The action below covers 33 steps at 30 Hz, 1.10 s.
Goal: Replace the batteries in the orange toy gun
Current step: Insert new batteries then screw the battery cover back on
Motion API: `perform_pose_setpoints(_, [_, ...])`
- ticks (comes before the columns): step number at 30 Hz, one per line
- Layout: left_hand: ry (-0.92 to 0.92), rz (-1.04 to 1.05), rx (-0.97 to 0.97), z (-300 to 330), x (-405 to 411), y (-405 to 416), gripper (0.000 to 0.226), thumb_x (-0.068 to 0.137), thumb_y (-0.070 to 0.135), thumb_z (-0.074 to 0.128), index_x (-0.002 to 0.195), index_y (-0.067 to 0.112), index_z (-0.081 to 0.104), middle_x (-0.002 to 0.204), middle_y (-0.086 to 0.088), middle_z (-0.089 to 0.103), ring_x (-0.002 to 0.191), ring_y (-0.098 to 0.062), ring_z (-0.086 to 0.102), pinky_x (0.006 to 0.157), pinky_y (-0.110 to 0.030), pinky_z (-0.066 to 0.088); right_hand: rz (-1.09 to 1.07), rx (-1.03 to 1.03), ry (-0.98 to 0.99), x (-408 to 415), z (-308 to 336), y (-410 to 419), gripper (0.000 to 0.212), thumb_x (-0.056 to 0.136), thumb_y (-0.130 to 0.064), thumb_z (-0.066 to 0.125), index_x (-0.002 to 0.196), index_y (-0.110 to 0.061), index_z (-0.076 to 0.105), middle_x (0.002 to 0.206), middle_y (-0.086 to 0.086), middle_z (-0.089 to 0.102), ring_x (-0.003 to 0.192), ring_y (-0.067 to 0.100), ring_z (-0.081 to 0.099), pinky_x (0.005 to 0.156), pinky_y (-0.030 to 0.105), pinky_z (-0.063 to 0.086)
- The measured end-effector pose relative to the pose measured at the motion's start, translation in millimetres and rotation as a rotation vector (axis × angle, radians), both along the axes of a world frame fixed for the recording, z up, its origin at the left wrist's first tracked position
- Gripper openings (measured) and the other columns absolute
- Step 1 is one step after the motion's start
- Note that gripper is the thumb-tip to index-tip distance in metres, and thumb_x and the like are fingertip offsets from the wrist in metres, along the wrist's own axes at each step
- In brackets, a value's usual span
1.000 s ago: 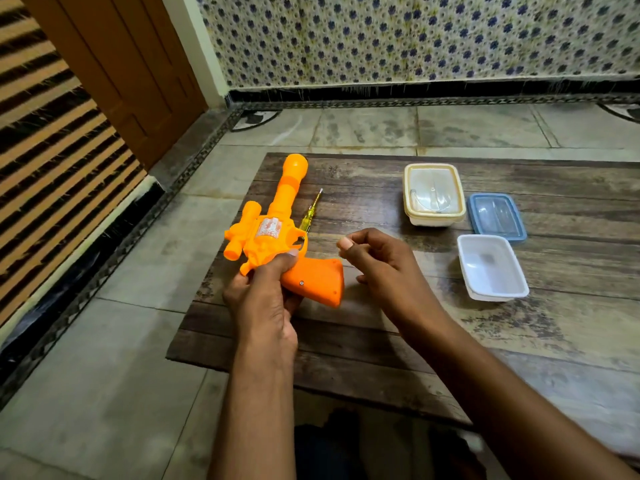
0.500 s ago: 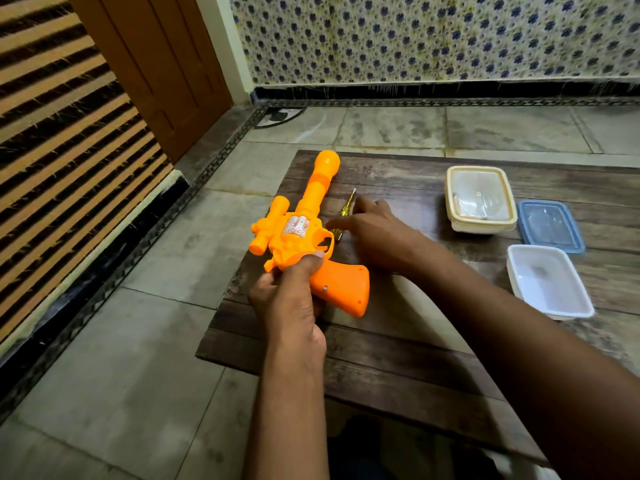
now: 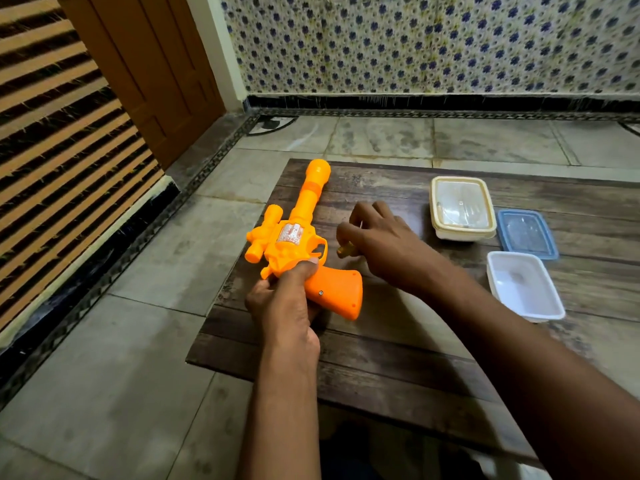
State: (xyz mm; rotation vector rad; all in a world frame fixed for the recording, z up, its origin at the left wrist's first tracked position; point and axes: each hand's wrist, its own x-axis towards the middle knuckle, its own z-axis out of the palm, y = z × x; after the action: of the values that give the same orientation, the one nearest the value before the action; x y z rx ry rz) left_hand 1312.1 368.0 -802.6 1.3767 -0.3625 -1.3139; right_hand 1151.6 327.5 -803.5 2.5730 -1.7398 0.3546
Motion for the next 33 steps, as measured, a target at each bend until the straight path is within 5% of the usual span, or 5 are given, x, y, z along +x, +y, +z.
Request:
perform_pose_setpoints(6, [0.033, -0.021, -0.057, 8.4, -10.7, 4.0, 0.034, 0.079, -0.002, 0.08, 0.098, 0.021, 0.063, 0.097, 0.001, 0.068, 0.088, -0.014, 0.065, 0.073, -0.041, 0.056, -0.047, -0.173, -0.493, -1.5, 17.5, 50.8, 0.042, 0.095, 0.006, 0.057, 0.128, -0.02, 0.05, 0.121, 0.008, 0.066, 0.099, 0.028, 0.069, 0.084, 0.042, 0.058])
perform_pose_setpoints(10, [0.033, -0.084, -0.078, 9.9, -25.2, 11.9, 0.028, 0.081, -0.004, 0.077, 0.094, 0.018, 0.067, 0.091, 0.0, 0.072, 0.082, -0.013, 0.068, 0.068, -0.038, 0.057, -0.092, -0.241, -0.658, -4.1, 24.0, 75.4, 0.049, 0.084, 0.023, 0.059, 0.124, -0.006, 0.063, 0.114, 0.012, 0.065, 0.095, 0.017, 0.064, 0.086, 0.01, 0.053])
perform_pose_setpoints(16, [0.14, -0.146, -0.046, 11.3, -48.0, 24.7, 0.025, 0.083, -0.009, 0.073, 0.089, 0.013, 0.067, 0.081, -0.001, 0.074, 0.078, -0.015, 0.067, 0.064, -0.038, 0.056, -0.149, -0.41, -0.823, -21.0, 28.5, 104.4, 0.034, 0.089, 0.019, 0.058, 0.115, -0.002, 0.065, 0.106, 0.011, 0.072, 0.096, 0.011, 0.067, 0.085, 0.003, 0.047])
perform_pose_setpoints(22, [0.165, -0.23, -0.005, 5.6, -60.1, 26.6, 0.028, 0.081, -0.011, 0.073, 0.092, 0.014, 0.066, 0.086, -0.003, 0.076, 0.087, -0.019, 0.068, 0.055, -0.037, 0.058, -0.193, -0.268, -1.33, -31.0, 28.0, 114.3, 0.012, 0.104, 0.002, 0.048, 0.111, -0.008, 0.046, 0.094, 0.012, 0.073, 0.089, 0.022, 0.077, 0.08, 0.047, 0.063])
perform_pose_setpoints(33, [0.158, -0.333, -0.002, -5.3, -68.4, 27.0, 0.031, 0.084, -0.013, 0.067, 0.115, -0.012, 0.064, 0.091, -0.019, 0.079, 0.079, -0.022, 0.079, 0.056, -0.033, 0.061, -0.339, 0.166, -1.809, -33.8, 16.4, 111.3, 0.016, 0.104, -0.005, 0.052, 0.117, 0.002, 0.044, 0.085, 0.019, 0.069, 0.074, 0.036, 0.076, 0.065, 0.037, 0.063])
